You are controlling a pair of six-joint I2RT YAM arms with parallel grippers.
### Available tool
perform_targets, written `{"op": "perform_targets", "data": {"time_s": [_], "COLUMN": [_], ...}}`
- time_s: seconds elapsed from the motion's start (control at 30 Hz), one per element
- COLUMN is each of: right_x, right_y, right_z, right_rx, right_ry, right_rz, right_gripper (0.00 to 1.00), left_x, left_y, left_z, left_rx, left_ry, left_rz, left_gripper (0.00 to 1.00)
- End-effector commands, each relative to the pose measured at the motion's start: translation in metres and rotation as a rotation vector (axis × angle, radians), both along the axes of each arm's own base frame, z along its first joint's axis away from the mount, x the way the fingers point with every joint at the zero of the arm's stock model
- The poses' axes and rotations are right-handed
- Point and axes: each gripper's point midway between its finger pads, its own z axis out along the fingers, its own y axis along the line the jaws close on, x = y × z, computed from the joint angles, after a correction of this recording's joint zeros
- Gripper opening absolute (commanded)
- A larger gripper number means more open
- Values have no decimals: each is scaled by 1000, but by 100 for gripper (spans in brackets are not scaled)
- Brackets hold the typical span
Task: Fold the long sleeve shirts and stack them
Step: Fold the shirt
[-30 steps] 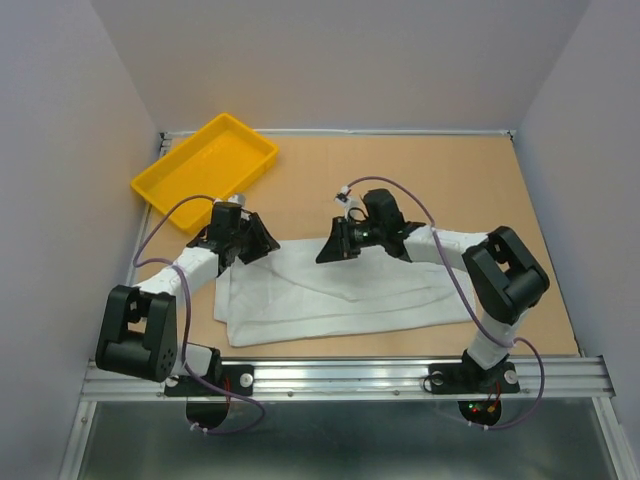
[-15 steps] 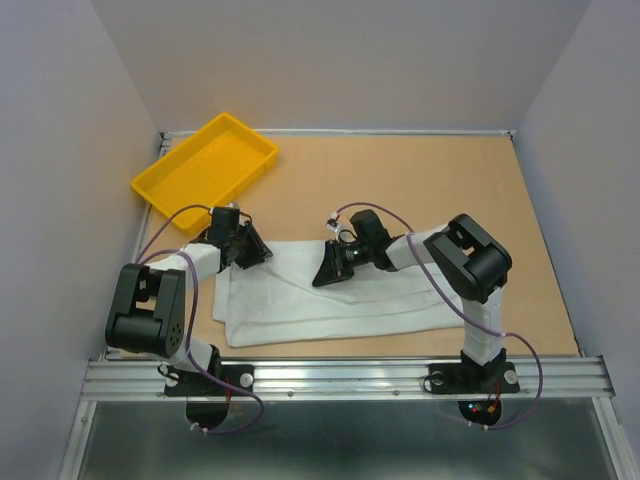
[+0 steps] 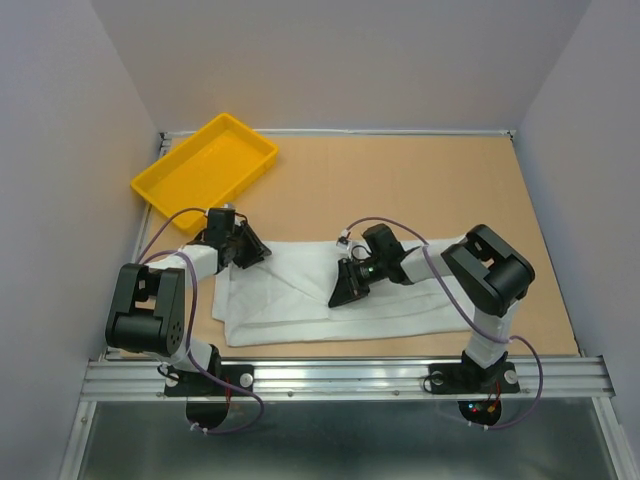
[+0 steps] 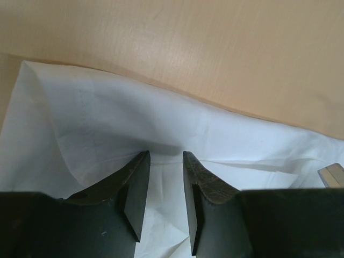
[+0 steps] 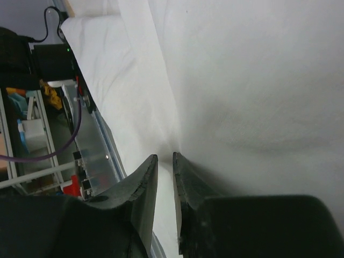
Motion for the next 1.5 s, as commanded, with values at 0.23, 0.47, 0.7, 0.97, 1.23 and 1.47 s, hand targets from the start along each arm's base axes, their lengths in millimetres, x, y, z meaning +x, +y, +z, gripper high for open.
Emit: {"op": "perform_targets", "data": {"time_s": [0.23, 0.47, 0.7, 0.97, 1.23, 1.47], "right_x": [-13, 71, 102, 98, 70, 42], "right_y": [-36, -65, -128, -154, -152, -164], "right_z": [9, 66, 65, 51, 26, 0], "right_rx": [-131, -393, -784, -934, -939, -996], "right_ry": [-68, -420, -543, -517, -354, -223], "right_rz": [-4, -197, -254, -258, -237, -226], "right_gripper": [24, 44, 68, 54, 47, 47], "left_x": [8, 7, -23, -36, -20, 29], "left_y": [19, 32, 34, 21, 6, -9], "left_z": [13, 71, 68, 16, -4, -10], "left_rx": [69, 166, 284, 303, 307, 348], "left_ry": [-21, -122, -71, 72, 104, 102], "left_rz": [28, 48, 53, 0, -40, -89], "left_gripper": [46, 85, 92, 73, 68, 67]}}
